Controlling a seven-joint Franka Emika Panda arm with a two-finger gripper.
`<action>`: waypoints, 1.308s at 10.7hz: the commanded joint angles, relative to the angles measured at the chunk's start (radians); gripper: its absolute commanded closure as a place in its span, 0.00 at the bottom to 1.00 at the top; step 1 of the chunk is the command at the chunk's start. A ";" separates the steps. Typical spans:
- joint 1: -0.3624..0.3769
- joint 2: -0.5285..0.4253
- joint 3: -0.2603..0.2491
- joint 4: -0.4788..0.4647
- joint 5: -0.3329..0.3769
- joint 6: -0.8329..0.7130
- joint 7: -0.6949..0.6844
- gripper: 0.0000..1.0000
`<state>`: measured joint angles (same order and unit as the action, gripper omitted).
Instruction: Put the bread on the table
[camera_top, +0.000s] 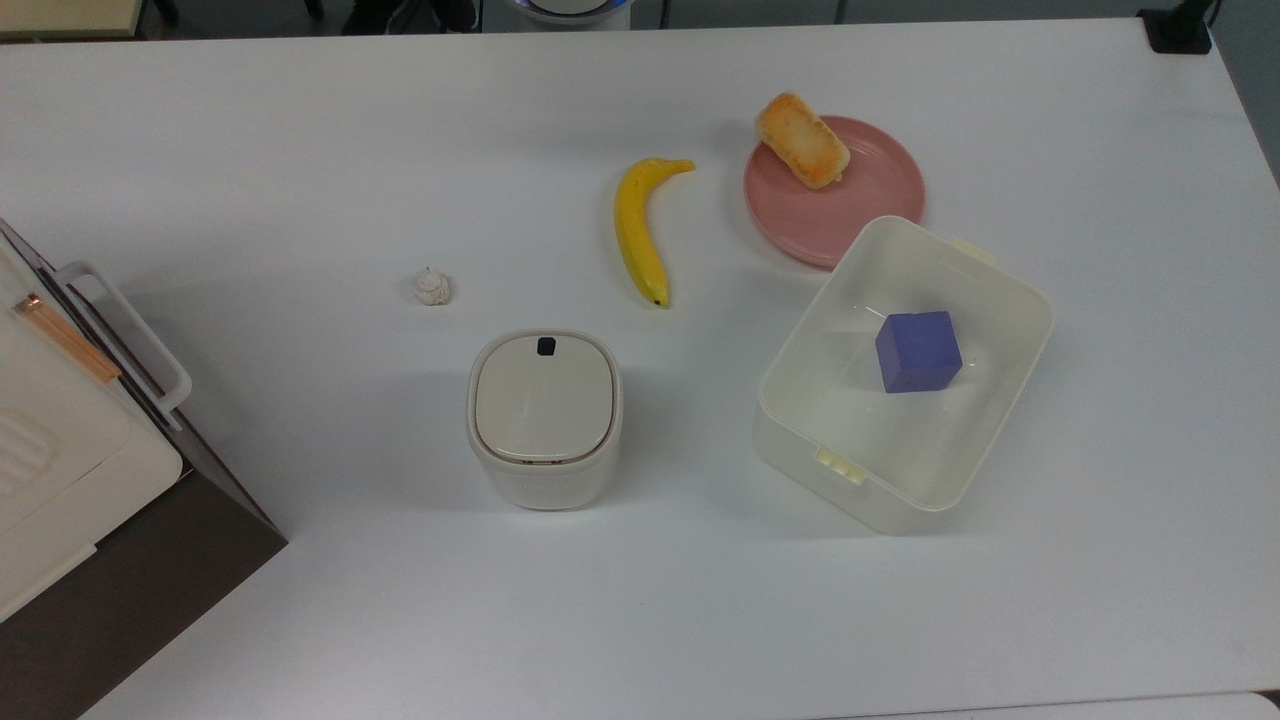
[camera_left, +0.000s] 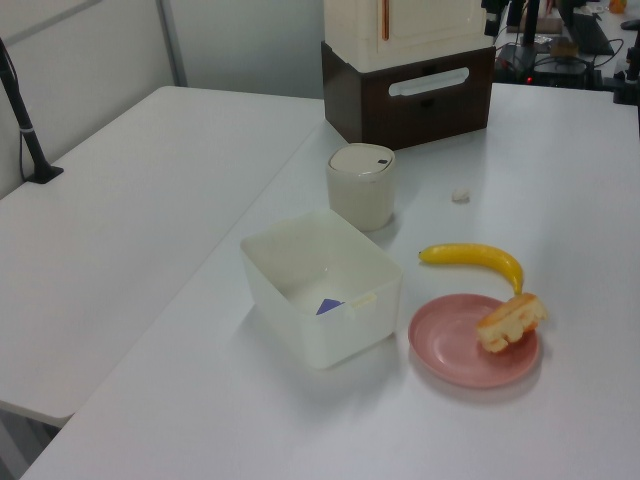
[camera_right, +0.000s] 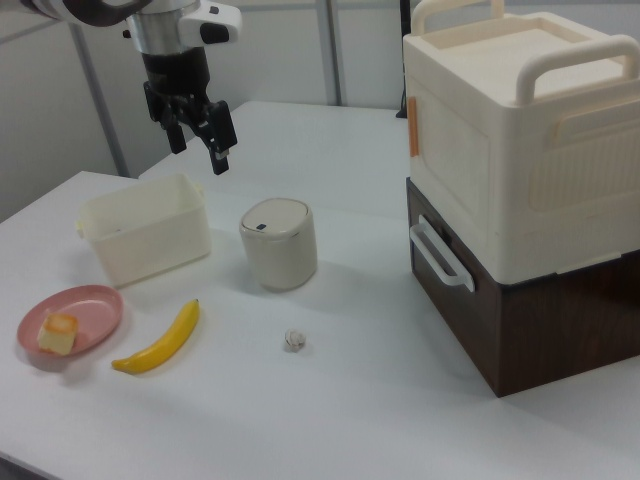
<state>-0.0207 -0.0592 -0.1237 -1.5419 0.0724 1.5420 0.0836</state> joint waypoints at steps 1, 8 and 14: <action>0.018 -0.007 -0.017 -0.001 -0.023 -0.005 -0.007 0.00; 0.019 -0.005 -0.014 0.000 -0.025 -0.023 -0.005 0.00; 0.018 -0.007 -0.016 0.000 -0.028 -0.023 -0.010 0.00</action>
<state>-0.0210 -0.0592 -0.1260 -1.5426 0.0694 1.5391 0.0822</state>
